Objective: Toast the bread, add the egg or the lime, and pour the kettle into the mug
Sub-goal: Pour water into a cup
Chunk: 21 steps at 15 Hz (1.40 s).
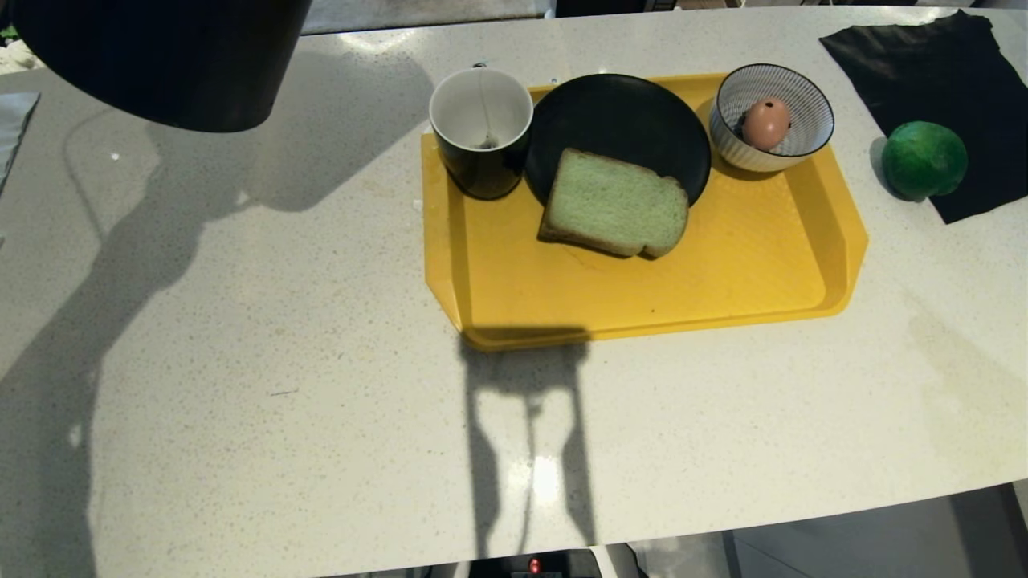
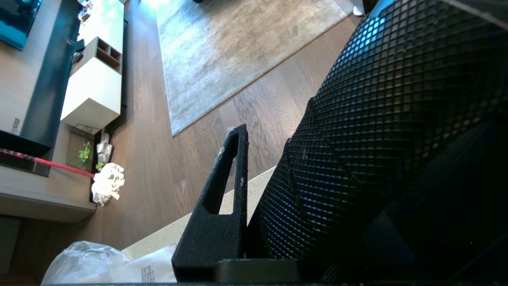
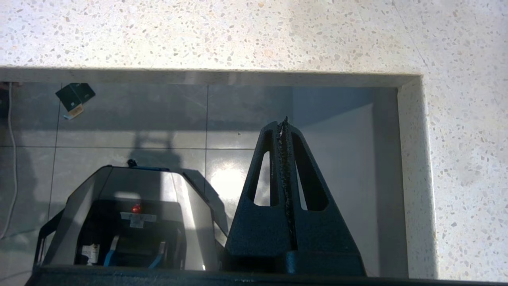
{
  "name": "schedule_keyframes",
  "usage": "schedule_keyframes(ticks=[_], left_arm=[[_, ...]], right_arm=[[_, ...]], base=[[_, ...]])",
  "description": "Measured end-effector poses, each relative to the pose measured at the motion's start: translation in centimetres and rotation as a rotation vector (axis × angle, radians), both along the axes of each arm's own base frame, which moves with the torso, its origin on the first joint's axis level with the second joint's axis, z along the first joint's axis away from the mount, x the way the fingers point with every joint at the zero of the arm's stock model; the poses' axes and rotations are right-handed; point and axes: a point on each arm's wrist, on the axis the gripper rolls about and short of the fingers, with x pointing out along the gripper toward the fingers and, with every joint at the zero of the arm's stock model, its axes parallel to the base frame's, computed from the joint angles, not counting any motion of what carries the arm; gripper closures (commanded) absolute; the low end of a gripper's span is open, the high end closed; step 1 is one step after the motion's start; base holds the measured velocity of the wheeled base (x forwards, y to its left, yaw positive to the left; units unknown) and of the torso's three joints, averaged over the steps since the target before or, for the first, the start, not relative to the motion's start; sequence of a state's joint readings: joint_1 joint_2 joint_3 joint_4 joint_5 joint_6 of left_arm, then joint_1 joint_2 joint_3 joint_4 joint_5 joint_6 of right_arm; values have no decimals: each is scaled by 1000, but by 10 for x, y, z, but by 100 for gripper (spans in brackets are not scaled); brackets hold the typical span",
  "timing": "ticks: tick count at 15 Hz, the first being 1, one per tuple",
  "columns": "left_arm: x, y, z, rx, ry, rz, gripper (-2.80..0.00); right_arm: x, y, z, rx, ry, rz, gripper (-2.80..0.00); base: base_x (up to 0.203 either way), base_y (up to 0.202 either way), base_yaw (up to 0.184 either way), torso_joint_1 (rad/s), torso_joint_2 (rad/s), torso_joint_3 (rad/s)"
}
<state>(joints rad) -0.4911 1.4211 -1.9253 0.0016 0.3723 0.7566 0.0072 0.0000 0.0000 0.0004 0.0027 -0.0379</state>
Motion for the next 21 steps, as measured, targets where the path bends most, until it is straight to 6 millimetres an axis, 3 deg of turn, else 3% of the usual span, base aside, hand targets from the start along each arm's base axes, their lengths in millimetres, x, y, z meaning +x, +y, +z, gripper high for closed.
schedule_keyframes(ticks=[21], left_arm=[[1,0,0,0,2,5,0]], right_arm=[[0,0,0,-3,1,1,0]], base=[[0,0,0,56,-100,-46]])
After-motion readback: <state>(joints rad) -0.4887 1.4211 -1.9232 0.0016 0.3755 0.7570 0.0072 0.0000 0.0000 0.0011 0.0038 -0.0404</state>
